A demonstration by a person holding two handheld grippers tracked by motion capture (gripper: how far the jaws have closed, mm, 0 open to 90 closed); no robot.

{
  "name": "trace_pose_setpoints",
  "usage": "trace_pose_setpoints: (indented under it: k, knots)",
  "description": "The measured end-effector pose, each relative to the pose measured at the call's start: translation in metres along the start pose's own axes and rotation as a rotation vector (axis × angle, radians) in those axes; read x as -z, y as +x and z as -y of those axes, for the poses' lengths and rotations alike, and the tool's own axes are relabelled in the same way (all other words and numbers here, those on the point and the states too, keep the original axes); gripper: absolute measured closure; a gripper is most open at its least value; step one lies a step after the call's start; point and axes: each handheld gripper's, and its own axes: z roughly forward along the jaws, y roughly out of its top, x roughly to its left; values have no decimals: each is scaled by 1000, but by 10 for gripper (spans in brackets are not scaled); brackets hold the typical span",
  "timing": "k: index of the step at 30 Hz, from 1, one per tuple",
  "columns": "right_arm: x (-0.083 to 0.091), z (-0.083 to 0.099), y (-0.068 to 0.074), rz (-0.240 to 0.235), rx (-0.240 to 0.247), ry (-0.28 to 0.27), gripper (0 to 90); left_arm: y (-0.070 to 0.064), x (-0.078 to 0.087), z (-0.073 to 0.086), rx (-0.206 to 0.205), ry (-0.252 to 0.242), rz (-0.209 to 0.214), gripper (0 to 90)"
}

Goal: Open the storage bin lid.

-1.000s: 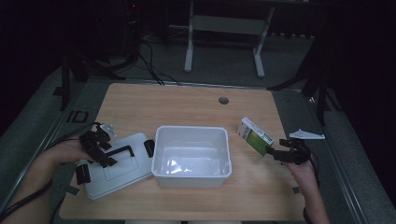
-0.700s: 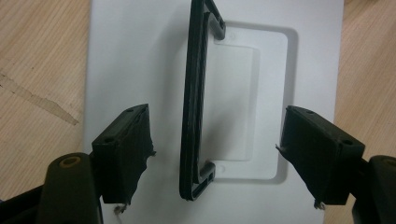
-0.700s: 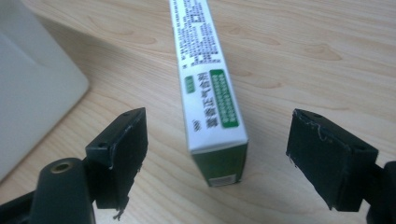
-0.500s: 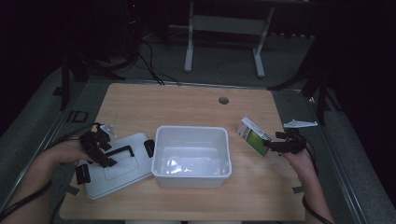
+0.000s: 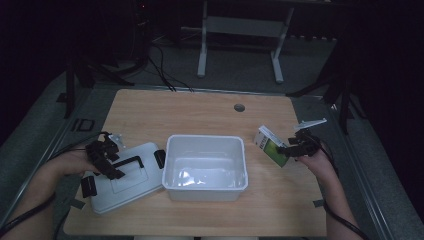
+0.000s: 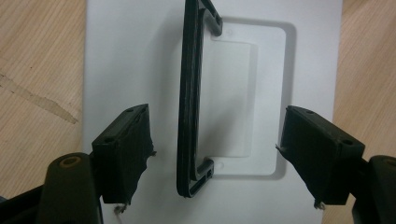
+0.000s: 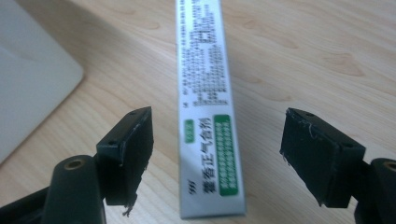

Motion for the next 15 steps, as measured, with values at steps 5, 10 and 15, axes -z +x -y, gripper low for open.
trace_pose_setpoints:
  k: [5, 10, 15]
  knots:
    - [-2, -10, -1, 18, 25, 52, 270, 0, 0, 1, 1, 3, -3, 249]
    - [-4, -16, -2, 16, 33, 84, 317, 0, -1, 0, 0, 10, 2, 249]
    - [-9, -27, -1, 16, 45, 154, 353, -1, -1, 0, -3, 16, -2, 249]
